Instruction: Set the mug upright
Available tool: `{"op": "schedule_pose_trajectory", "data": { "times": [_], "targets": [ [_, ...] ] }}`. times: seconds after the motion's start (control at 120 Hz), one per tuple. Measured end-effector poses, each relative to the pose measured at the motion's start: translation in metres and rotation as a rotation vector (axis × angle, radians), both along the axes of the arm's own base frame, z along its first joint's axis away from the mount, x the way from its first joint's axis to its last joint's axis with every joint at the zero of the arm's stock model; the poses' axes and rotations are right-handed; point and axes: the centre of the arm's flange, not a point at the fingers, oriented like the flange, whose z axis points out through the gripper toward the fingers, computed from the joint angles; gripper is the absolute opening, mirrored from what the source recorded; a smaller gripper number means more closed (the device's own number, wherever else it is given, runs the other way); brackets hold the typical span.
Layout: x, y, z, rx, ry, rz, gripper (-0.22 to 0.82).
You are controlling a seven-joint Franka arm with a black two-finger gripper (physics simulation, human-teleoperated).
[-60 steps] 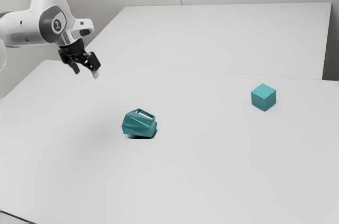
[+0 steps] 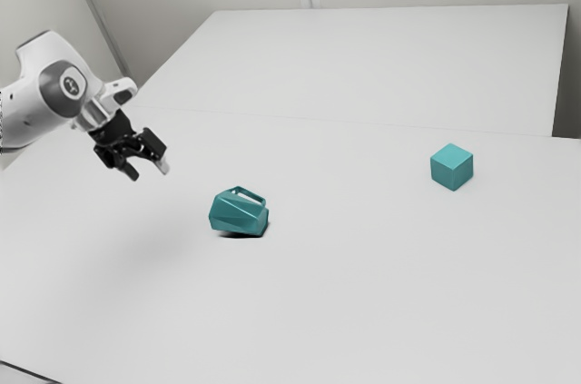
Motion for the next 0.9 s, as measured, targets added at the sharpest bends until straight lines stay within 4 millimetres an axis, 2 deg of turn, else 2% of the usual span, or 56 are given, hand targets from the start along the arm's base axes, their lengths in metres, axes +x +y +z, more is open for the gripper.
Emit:
{"op": "schedule_pose_trajectory", "data": {
  "times": [0.233,0.45,0.633,0.9],
  "targets": [
    [0.010,-0.013,-0.038,-0.110,0.019,0.002,0.60],
    [0.008,-0.027,-0.079,-0.241,0.040,0.013,0.60],
    [0.006,-0.031,-0.099,-0.305,0.036,0.012,0.60],
    [0.018,-0.037,-0.118,-0.360,0.000,-0.023,0.60]
  ]
}}
